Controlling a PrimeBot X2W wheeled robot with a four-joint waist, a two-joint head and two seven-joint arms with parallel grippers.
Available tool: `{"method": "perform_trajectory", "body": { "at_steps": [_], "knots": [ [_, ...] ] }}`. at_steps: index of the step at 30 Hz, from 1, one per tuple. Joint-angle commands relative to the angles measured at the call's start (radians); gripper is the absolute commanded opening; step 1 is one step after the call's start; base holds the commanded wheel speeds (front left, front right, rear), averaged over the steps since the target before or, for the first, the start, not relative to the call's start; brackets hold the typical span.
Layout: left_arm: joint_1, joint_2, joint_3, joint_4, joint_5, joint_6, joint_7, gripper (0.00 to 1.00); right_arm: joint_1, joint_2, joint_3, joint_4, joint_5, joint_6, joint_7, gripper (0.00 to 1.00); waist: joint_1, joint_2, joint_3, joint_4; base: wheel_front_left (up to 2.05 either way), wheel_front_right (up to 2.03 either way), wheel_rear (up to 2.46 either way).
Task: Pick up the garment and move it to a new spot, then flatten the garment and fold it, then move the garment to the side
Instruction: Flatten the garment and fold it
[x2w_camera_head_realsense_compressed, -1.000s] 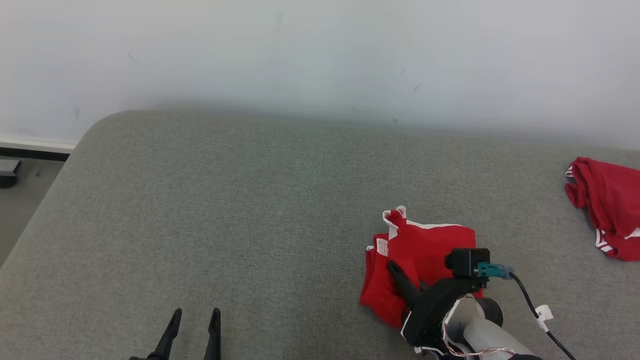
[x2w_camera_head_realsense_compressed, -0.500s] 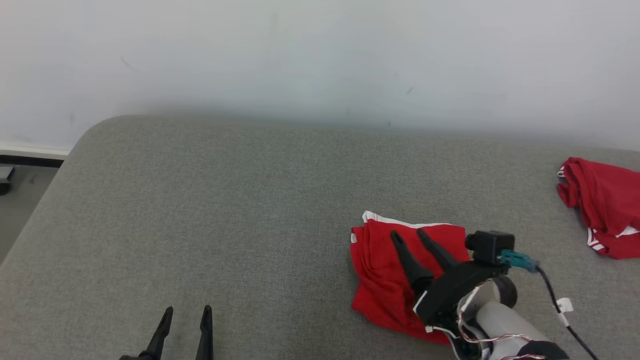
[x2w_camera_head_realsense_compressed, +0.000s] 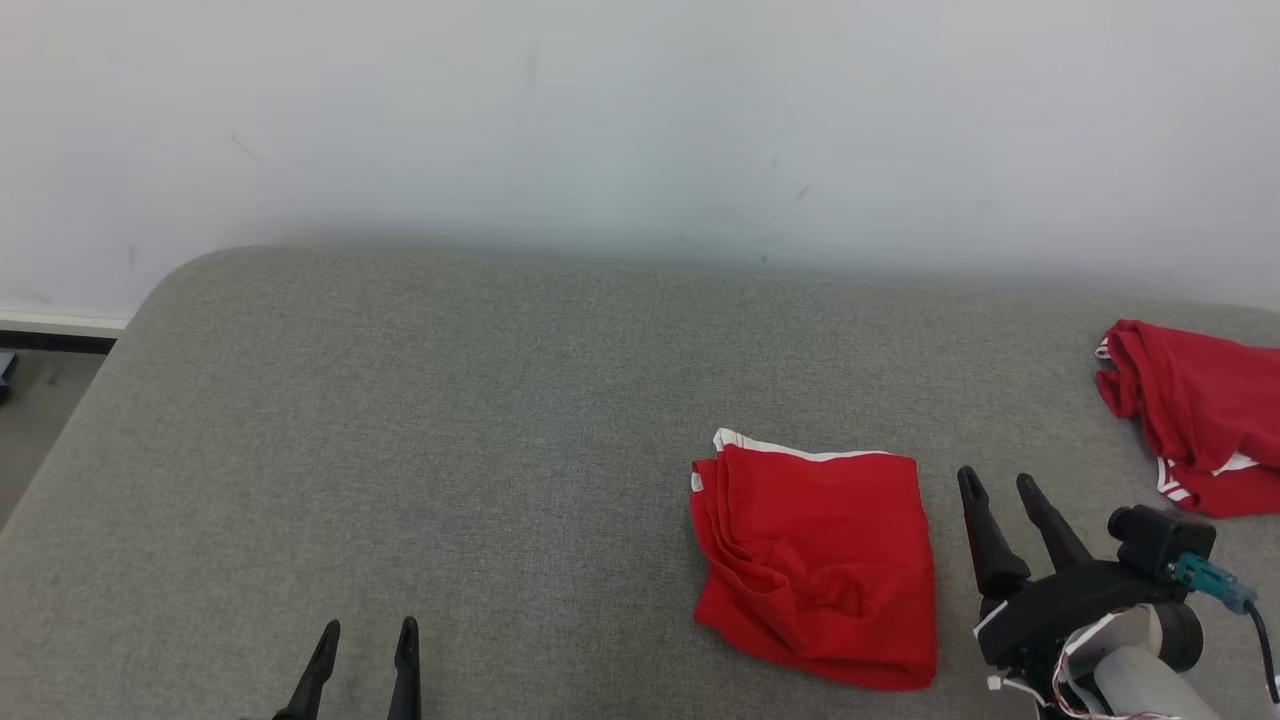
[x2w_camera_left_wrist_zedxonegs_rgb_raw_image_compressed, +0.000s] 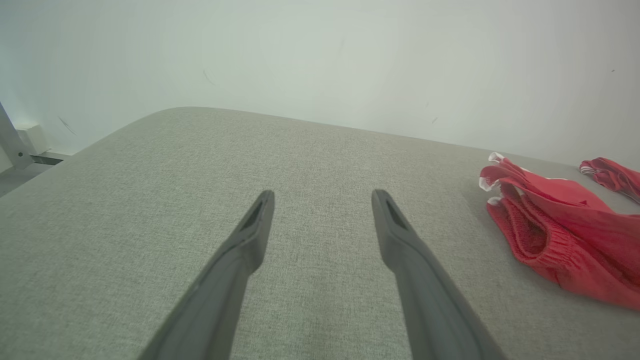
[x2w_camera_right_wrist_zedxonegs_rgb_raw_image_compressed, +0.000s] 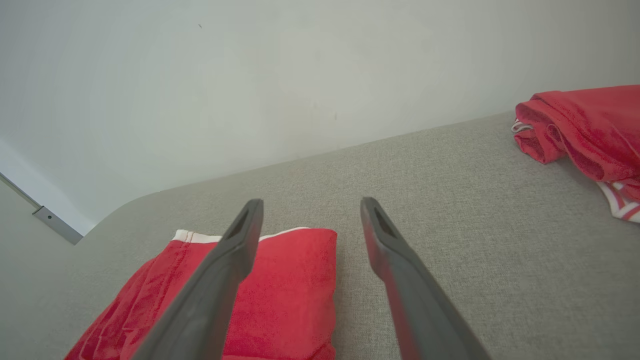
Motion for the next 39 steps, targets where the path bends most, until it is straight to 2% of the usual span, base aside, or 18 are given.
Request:
{"method": "perform_trajectory", "body": {
  "at_steps": [1,2,3,9,17,24,30,39],
  "knots": [
    [0.013,-0.002,0.004,-0.005,0.007,0.001,-0.003,1.0,0.025,0.011,-0.01,0.01,-0.02,-0.001,-0.004,0.84,0.0,0.0,0.0,0.002,0.0,0.0,0.0],
    [0.013,-0.002,0.004,-0.006,0.008,0.001,-0.003,1.0,0.033,0.014,-0.014,0.014,-0.028,-0.001,-0.004,0.18,0.0,0.0,0.001,0.002,0.0,0.0,0.0],
    [0.013,-0.003,0.004,-0.006,0.009,0.001,-0.003,1.0,0.04,0.021,-0.016,0.022,-0.037,-0.001,-0.004,0.0,0.0,0.0,0.001,0.002,0.0,0.0,0.0],
    [-0.001,0.005,0.0,-0.008,0.024,0.001,-0.003,1.0,0.015,0.035,0.02,0.093,-0.119,-0.001,0.004,0.0,0.0,0.0,0.011,0.013,0.0,0.0,0.0],
    [-0.019,0.009,-0.016,0.004,0.025,0.001,-0.003,1.0,-0.06,0.071,0.109,0.211,-0.173,-0.001,0.01,0.0,0.0,0.0,0.017,0.046,0.0,0.0,0.0],
    [-0.017,0.01,-0.026,0.013,0.017,0.001,-0.003,1.0,-0.075,0.119,0.157,0.296,-0.155,-0.002,0.012,0.0,0.0,0.0,0.011,0.08,0.0,0.0,0.0],
    [-0.002,0.012,-0.021,0.017,0.009,0.001,-0.003,1.0,-0.036,0.174,0.242,0.288,-0.127,-0.002,0.002,0.0,0.0,0.0,-0.001,0.093,0.0,0.0,0.0],
    [0.0,0.007,-0.029,0.01,0.008,0.001,-0.003,1.0,0.022,0.221,0.358,0.211,-0.081,-0.001,-0.005,0.0,0.0,0.0,-0.006,0.098,0.0,0.0,0.0]
  ]
}}
